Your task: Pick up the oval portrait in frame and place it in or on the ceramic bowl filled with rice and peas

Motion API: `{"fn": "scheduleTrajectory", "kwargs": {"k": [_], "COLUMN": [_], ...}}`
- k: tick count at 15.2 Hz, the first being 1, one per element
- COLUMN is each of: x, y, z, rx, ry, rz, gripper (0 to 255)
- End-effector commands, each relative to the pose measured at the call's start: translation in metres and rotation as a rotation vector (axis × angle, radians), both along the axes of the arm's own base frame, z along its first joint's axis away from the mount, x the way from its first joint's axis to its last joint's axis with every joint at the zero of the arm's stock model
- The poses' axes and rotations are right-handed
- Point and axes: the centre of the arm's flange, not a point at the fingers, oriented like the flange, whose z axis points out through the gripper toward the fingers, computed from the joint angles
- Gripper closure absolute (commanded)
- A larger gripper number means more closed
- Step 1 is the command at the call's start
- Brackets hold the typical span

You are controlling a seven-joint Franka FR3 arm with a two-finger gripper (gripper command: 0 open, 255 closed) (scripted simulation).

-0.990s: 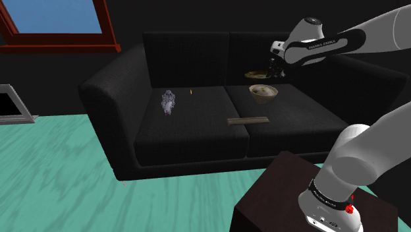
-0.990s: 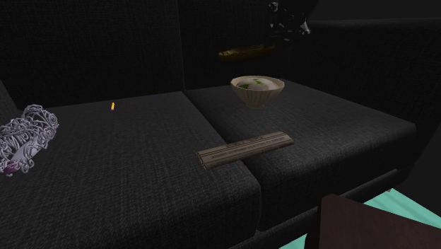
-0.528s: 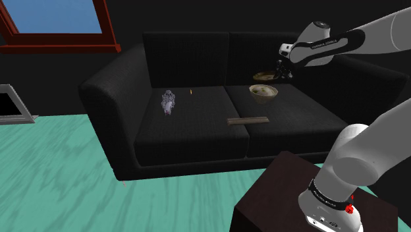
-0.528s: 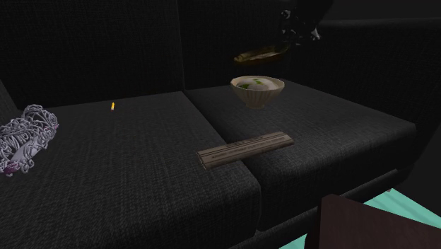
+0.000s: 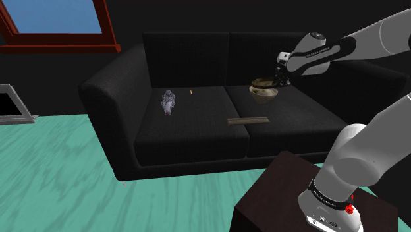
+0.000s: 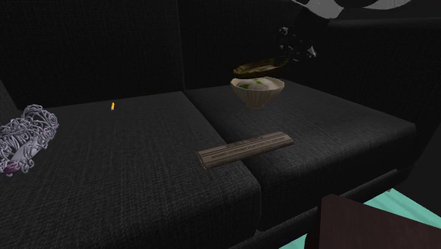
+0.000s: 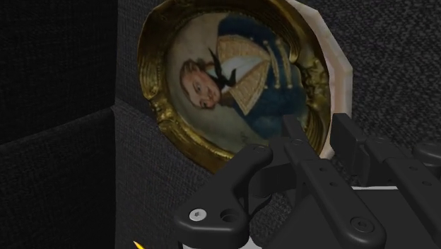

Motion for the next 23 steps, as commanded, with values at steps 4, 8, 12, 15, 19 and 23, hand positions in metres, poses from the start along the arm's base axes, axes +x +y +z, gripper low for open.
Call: {"fn": "scheduleTrajectory", "kwargs": {"k": [4,8,12,15,19,23], "x": [-0.001,-0.001,-0.001,-0.001,-0.013,-0.024], "y": [0.000,0.000,0.000,0.000,0.006,0.012], "z": [-0.022,-0.022,-0.022,-0.022,0.000,0.021], "rx": [-0.001,-0.001,-0.001,-0.001,-0.001,-0.001], "ry": [-0.001,-0.001,-0.001,-0.001,-0.001,-0.001], "rz": [0.000,0.000,0.000,0.000,0.000,0.000], "gripper": [255,255,0,0,0,0]}}
